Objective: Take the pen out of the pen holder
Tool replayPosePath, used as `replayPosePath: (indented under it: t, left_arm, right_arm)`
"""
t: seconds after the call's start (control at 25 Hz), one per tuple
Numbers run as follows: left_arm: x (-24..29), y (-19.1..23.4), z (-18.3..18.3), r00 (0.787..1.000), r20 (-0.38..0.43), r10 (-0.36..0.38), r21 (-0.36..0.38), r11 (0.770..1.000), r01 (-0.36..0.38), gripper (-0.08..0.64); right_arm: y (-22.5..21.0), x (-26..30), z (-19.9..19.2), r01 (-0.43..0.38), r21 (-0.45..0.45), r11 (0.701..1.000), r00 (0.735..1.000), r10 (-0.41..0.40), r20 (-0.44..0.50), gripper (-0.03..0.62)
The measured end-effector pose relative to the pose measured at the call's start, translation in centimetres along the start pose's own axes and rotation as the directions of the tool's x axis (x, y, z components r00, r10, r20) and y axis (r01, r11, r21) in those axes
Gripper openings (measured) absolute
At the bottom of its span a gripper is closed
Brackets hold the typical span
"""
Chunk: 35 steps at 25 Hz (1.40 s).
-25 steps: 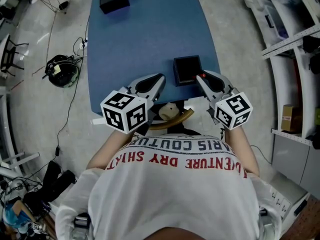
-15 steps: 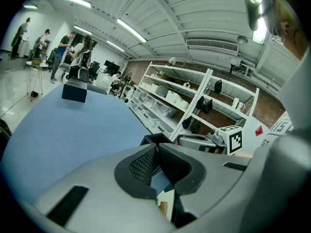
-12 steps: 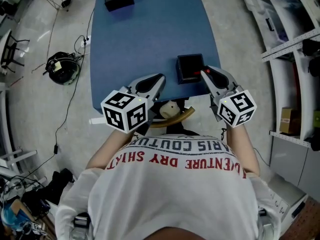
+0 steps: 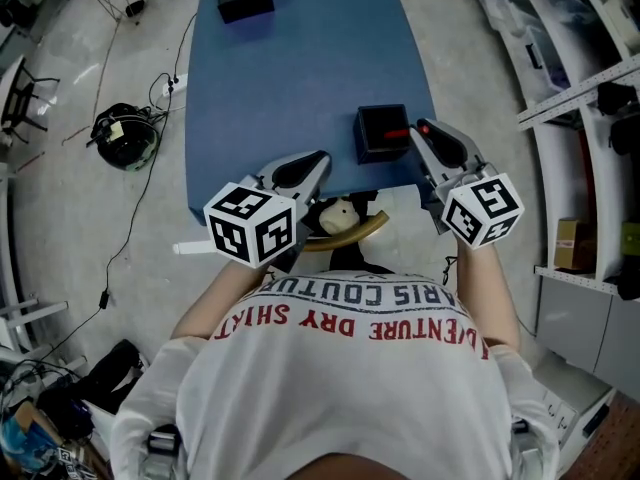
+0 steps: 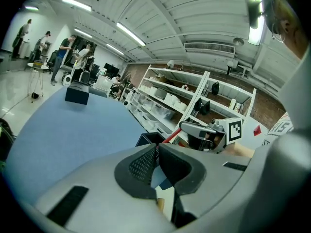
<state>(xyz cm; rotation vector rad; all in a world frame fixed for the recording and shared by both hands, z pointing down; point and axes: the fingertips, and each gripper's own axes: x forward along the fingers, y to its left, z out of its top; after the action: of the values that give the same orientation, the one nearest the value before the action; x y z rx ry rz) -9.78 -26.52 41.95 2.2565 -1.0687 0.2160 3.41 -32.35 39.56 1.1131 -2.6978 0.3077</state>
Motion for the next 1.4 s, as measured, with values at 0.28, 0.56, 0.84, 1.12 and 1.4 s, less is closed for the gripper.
replayPosePath:
  t: [0.28, 0.56, 0.84, 1.12, 1.4]
  left_arm:
    - [-1.6, -0.9, 0.0, 1.0, 0.023, 0.002, 0.015, 1.0, -0.002, 0.038]
    - [-3.4, -2.5, 0.2, 0.999, 0.04, -0.011, 0.042, 0.999, 0.009, 0.038]
    - [-4.6, -4.7, -0.1, 0.998, 0.048, -0.048, 0.081, 0.996, 0.044, 0.038]
    - [-5.9, -7.0, -1.0, 0.995, 0.041, -0.088, 0.115, 0.99, 0.083, 0.038]
    - [-7.3, -8.5, -1.9, 0.993, 0.041, -0.114, 0.133, 0.985, 0.107, 0.038]
  right_arm:
    - [0.9, -2.0, 2.7, 0.023, -0.015, 1.0, 0.998, -0.022, 0.066, 0.074]
    - [3.2, -4.8, 4.3, 0.036, -0.042, 0.998, 0.994, -0.031, 0.103, 0.074]
    - [5.9, -8.6, 4.6, 0.052, -0.057, 0.997, 0.989, -0.043, 0.14, 0.074]
    - [8.2, -11.9, 3.1, 0.087, -0.046, 0.995, 0.987, -0.08, 0.138, 0.074]
    - [10.5, -14.1, 0.9, 0.096, -0.017, 0.995, 0.987, -0.093, 0.129, 0.074]
